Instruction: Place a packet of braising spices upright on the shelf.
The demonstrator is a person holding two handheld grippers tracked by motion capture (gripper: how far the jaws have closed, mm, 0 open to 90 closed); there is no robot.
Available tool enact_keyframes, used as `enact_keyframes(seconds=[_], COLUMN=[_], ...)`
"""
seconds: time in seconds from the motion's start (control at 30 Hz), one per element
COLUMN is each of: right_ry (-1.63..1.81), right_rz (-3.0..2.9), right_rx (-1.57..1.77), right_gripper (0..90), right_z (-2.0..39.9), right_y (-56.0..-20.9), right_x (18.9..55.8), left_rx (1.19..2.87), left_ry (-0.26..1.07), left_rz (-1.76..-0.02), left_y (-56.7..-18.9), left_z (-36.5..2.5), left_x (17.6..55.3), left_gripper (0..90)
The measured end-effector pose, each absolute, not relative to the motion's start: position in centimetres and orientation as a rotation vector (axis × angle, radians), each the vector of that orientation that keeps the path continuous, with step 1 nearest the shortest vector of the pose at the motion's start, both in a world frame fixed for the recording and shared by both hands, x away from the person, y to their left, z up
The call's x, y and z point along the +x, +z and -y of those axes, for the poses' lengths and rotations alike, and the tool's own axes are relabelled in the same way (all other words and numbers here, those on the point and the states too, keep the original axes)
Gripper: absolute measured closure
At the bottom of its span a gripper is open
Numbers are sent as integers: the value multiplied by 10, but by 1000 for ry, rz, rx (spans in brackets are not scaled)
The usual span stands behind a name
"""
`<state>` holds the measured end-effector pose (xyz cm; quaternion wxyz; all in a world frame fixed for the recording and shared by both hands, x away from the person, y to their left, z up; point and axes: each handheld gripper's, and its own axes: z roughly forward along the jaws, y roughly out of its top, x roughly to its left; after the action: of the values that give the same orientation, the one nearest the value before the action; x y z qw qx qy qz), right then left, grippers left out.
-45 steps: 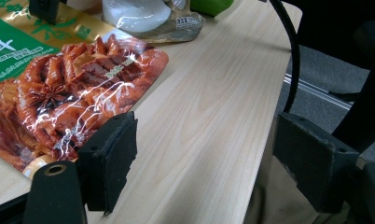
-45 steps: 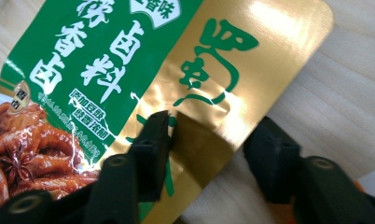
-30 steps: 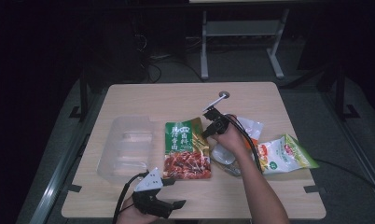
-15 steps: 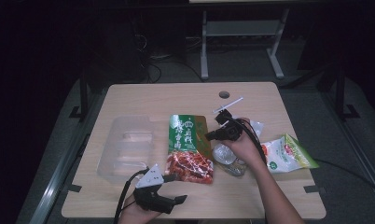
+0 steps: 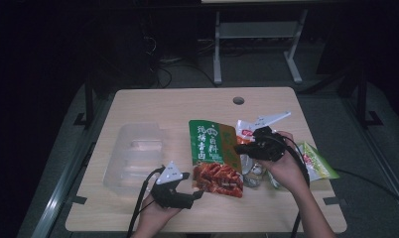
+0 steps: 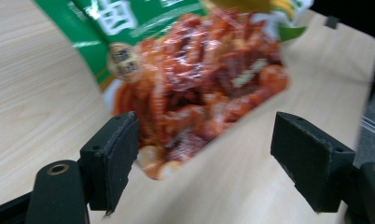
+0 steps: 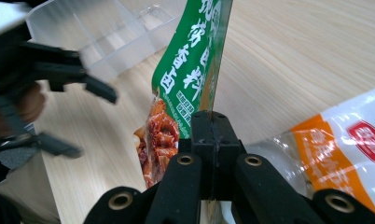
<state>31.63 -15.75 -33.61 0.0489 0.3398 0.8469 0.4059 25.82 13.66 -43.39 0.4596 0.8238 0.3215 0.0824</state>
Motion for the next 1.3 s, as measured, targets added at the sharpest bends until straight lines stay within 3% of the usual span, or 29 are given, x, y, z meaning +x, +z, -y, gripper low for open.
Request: enact_keyframes(seconds=[0.1, 0.47, 0.63, 0.8, 1.0, 1.3], right_ry=[1237, 1262, 1265, 1285, 1312, 1319], right_rz=[-2569, -2549, -2554, -2537, -2507, -2526], right_rx=[1044, 1163, 1190, 1230, 1294, 1365], right_gripper=[899, 898, 898, 897, 868, 674], right_z=[167, 185, 186, 192, 200, 193], right_y=[-339, -376, -385, -392, -400, -417], right_x=[312, 322, 325, 326, 329, 339], left_rx=[2046, 2051, 2077, 2071, 2098, 2113], left_ry=[190, -23, -66, -31, -34, -31], left_rz=[-808, -875, -858, -847, -820, -812], left_y=[-438, -451, -456, -456, -457, -462], left_z=[-129, -117, -114, -115, -109, -105], left_x=[272, 318, 325, 322, 316, 315], left_gripper=[247, 499, 666, 890, 899, 898])
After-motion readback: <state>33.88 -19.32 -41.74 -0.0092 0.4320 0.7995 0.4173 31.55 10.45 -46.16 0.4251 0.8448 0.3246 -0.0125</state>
